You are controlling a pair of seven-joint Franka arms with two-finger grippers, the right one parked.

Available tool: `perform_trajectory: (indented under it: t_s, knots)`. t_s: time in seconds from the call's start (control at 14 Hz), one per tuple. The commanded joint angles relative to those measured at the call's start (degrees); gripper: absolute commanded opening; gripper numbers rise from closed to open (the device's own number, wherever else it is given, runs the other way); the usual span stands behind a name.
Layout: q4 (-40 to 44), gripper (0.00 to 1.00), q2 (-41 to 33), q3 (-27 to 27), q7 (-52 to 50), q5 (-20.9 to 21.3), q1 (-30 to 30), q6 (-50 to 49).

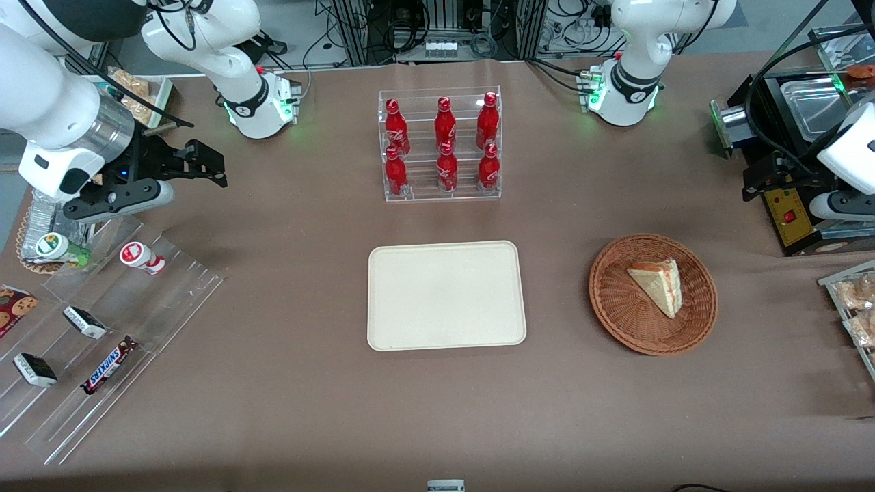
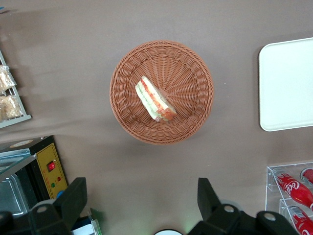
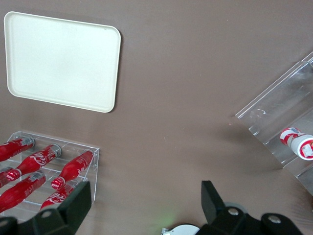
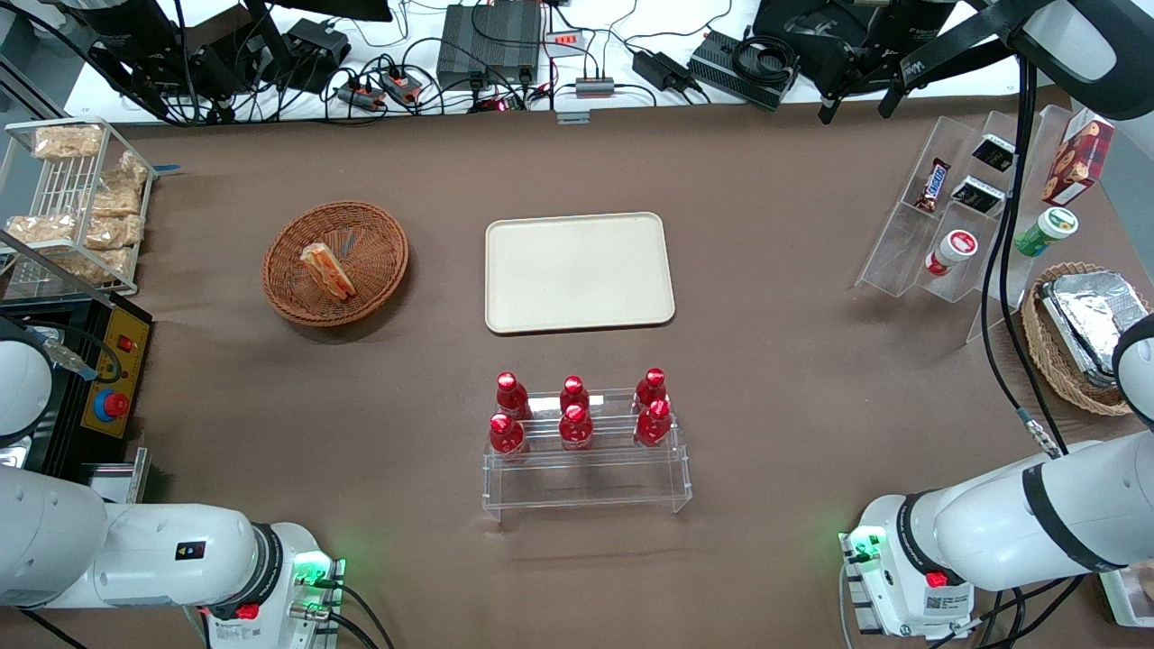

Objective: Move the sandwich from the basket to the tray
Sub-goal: 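Move the left gripper from rest toward the wicker basket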

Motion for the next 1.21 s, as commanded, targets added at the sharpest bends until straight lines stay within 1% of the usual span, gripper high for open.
perform_trajectory:
  t_s: [0.0,0.5,0.71,0.86,1.14]
  knots:
    - [0.3,1.00,0.5,0.6,0.7,0.9,-1.1,0.3]
    - [0.3,1.00,0.1,0.0,0.6,1.0,-1.0,-0.6]
    - [-1.1,1.00,0.2,-0.4,0.6,1.0,-1.1,-0.6]
    - [-5.5,1.00,0.4,-0.4,0.4,1.0,-1.1,3.0]
    - [-21.4,1.00,0.2,-0.2,-1.1,1.1,-0.9,21.4]
